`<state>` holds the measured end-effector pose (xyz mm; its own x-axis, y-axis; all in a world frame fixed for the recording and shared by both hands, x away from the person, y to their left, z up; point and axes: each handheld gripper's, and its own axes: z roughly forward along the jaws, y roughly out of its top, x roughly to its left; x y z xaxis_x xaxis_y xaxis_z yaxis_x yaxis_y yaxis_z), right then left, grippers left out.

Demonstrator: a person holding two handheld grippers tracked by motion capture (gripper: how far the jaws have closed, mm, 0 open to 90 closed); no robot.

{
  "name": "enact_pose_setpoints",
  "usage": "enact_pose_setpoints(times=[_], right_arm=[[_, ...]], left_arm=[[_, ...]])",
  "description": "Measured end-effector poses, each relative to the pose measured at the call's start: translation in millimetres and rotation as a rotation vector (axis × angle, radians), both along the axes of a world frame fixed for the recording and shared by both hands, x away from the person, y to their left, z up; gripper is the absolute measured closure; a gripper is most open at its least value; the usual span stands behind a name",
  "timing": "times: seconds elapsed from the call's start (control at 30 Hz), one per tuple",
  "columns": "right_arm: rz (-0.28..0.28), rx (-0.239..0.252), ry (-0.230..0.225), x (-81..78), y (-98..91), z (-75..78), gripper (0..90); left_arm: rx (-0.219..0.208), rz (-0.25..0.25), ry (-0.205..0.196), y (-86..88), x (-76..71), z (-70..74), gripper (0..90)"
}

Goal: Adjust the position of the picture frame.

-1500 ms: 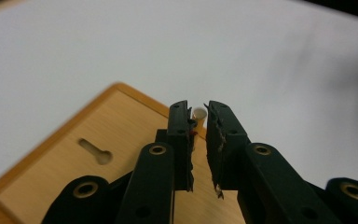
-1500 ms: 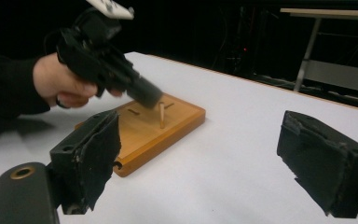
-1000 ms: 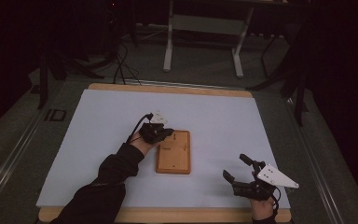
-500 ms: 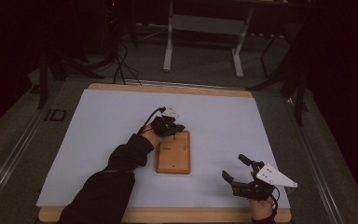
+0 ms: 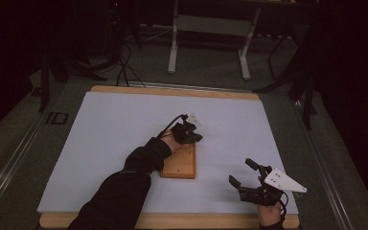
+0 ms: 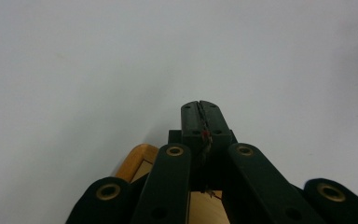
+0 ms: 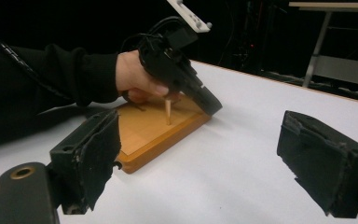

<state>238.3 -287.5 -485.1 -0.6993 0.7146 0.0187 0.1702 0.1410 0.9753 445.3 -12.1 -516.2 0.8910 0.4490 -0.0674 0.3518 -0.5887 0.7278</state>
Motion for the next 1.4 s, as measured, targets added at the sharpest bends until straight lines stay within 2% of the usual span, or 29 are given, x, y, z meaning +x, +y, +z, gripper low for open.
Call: enact_pose_setpoints(times=[0.17,0.57,0.73,0.87,0.93,1.03,1.1,1.17,1.4], right_arm=[[0.001,0.002,0.000,-0.2,-0.3,0.2,13.1],[0.003,-0.002,0.000,-0.2,0.4,0.3,13.1],[0.004,-0.004,-0.003,-0.3,0.6,0.3,13.1],[0.002,0.001,-0.002,-0.3,-0.5,0.3,13.1],[0.002,0.001,-0.002,-0.2,-0.7,0.4,13.1],[0.002,0.003,-0.006,-0.8,-1.3,0.9,13.1],[0.002,0.003,-0.006,-1.0,-1.4,1.0,13.1],[0.002,0.003,-0.006,-0.9,-1.0,0.9,13.1],[0.004,-0.005,-0.005,-0.4,0.7,0.6,13.1]], left_arm=[[0.041,0.012,0.004,-2.4,3.2,-2.5,90.0],[0.037,0.047,0.000,5.2,8.9,3.2,90.0],[0.054,0.032,0.001,0.2,12.3,1.8,90.0],[0.096,0.022,-0.016,-5.0,12.5,2.1,90.0],[0.096,0.023,-0.014,-5.1,12.6,2.2,90.0],[0.115,0.045,-0.023,1.2,15.1,2.8,90.0],[0.111,0.056,-0.011,5.0,16.7,2.9,90.0],[0.109,0.079,-0.007,16.7,18.5,2.8,90.0],[0.109,0.077,-0.004,25.8,16.7,3.3,90.0]])
